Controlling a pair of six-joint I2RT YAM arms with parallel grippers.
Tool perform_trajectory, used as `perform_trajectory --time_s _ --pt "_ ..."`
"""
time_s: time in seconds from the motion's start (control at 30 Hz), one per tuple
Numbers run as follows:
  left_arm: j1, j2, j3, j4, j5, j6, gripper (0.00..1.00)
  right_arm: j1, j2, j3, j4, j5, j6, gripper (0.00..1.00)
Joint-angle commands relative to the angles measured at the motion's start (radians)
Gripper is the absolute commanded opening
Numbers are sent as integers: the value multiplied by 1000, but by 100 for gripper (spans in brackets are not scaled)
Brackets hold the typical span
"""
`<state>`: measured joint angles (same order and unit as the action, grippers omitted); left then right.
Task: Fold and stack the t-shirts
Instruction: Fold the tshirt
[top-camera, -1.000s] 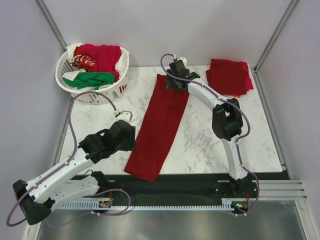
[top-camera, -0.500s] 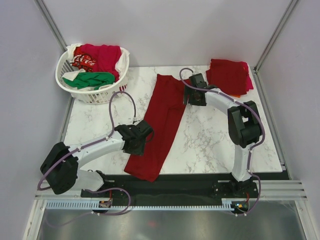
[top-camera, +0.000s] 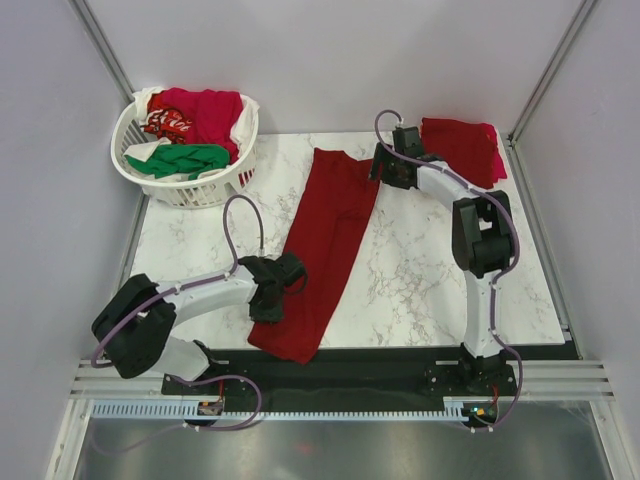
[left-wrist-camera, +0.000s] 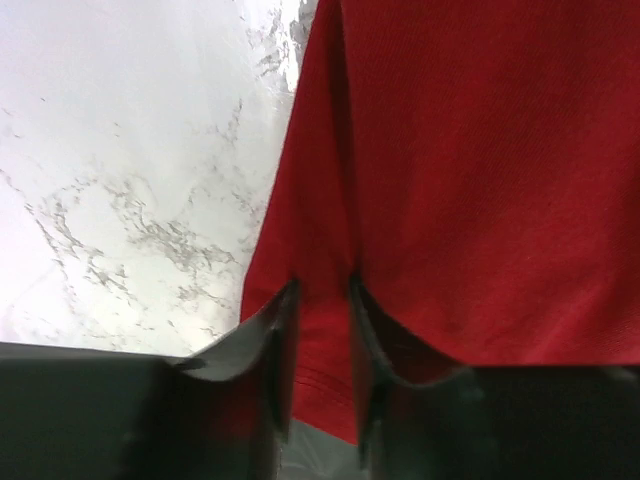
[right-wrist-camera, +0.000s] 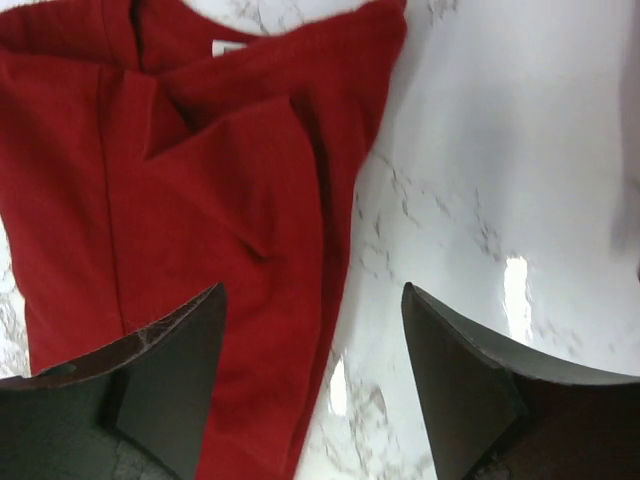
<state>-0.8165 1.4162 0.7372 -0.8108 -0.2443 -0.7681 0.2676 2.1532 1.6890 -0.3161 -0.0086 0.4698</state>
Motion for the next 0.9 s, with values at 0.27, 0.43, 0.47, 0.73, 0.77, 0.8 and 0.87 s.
perform_trajectory --time_s 0.27,0.43,0.47,0.73,0.77,0.8,0.87 --pt "-10 64 2 56 132 -105 11 -5 342 328 22 -34 43 40" --pt "-32 64 27 90 207 -151 7 -25 491 503 17 -33 98 8" --pt "-39 64 31 123 236 -164 6 -33 514 577 17 -34 104 9" --pt "-136 243 186 256 353 -223 16 -48 671 767 252 -114 118 88" --pt "-141 242 188 254 353 -226 24 -51 665 771 258 -123 86 92" --pt "-144 234 180 252 349 -230 40 -51 631 762 258 -128 69 98" --pt "-145 192 163 251 333 -231 53 -60 571 680 273 -122 26 98"
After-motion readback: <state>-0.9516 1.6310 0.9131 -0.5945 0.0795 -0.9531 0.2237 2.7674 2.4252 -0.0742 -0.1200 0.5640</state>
